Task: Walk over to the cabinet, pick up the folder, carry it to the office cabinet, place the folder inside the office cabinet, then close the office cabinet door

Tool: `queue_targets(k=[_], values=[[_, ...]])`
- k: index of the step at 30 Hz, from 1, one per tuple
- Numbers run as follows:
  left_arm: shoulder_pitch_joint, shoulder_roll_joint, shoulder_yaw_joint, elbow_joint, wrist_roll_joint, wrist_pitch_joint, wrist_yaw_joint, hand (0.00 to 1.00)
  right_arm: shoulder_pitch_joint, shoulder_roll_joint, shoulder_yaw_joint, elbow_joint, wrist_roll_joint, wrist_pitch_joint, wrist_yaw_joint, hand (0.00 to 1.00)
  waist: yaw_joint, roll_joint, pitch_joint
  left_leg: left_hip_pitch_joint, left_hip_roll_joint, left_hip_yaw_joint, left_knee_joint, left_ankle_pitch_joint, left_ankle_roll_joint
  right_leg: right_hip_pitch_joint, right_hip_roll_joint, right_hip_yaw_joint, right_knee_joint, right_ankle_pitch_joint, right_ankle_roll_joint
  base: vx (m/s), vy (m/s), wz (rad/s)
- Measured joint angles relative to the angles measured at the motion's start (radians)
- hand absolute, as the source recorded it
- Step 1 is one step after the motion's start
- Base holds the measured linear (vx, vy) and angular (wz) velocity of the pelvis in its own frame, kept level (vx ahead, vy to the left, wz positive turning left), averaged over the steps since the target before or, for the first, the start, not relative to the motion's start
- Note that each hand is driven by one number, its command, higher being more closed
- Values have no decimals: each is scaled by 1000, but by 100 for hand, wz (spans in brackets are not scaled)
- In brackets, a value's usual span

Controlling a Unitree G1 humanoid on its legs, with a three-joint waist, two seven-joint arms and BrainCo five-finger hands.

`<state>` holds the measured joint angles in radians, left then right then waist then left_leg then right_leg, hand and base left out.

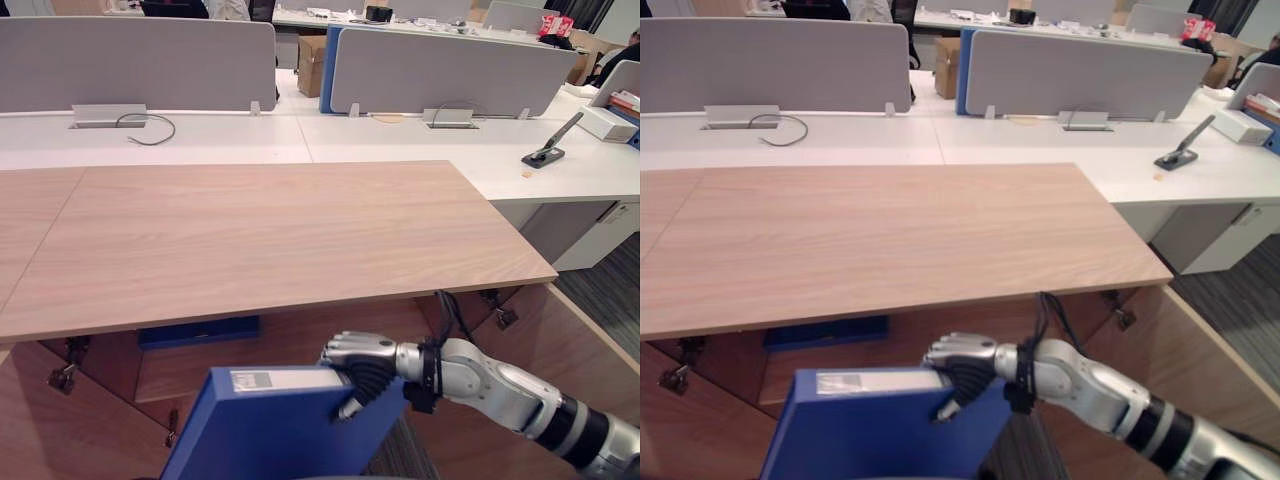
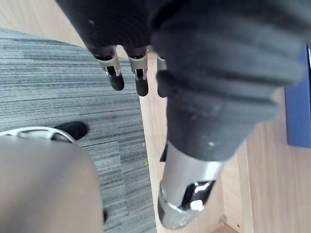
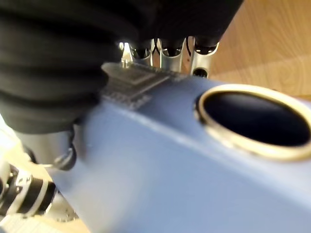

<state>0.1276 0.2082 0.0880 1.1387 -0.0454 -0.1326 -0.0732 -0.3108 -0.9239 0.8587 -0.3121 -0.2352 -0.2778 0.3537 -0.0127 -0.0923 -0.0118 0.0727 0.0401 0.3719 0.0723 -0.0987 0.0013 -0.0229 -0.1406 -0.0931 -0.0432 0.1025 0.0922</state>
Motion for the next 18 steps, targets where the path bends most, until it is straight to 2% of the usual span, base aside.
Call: queue_targets(k=[3,7,9,12,13,14,16,17,18], values=[[12,-9,52,22,43,9,3,0,21,-37,28,0,-24,-22,17,100,1,-1,1,0,1,1,2,-1,-1,0,2,3,-2,1,-1,1,-9,-1],[12,-19,101,22,73,18,8,0,75,-14,20,74,-62,-40,38,100,6,-1,2,0,1,1,5,-2,-3,0,0,5,-1,1,-1,0,0,0],[10,-24,111,22,73,21,17,0,106,48,-22,164,-81,-53,37,100,8,2,5,0,1,1,6,-2,-3,0,1,5,0,1,-2,0,0,0],[1,-31,113,22,76,33,50,0,97,209,-72,449,-180,-62,34,100,13,8,19,-1,2,-6,11,-2,-4,0,1,2,-1,1,-2,-4,-4,2],[-9,-33,113,21,78,35,63,0,89,283,-76,573,-250,-49,12,100,22,8,30,-3,1,-14,11,-2,-5,1,0,-4,-1,0,-3,0,0,9],[-15,-35,112,19,80,35,69,0,84,322,-83,637,-282,-40,0,100,26,5,35,-4,1,-22,11,-1,-6,2,-1,-9,-1,-1,-5,-17,-18,22],[-29,-45,104,13,81,36,88,0,70,453,-129,836,-392,-1,-48,100,35,16,54,-24,-2,-52,17,1,-7,2,-7,-37,-5,0,-3,-15,-34,34],[-27,-47,101,6,81,35,92,0,67,476,-144,873,-395,12,-58,100,41,19,59,-28,-3,-59,18,2,-6,3,-8,-43,-6,1,-1,36,-32,42],[-23,-52,94,-7,81,35,102,0,70,530,-217,968,-394,33,-73,100,54,27,62,-41,-7,-83,19,6,-1,5,-11,-65,-8,1,-1,37,-19,32]])
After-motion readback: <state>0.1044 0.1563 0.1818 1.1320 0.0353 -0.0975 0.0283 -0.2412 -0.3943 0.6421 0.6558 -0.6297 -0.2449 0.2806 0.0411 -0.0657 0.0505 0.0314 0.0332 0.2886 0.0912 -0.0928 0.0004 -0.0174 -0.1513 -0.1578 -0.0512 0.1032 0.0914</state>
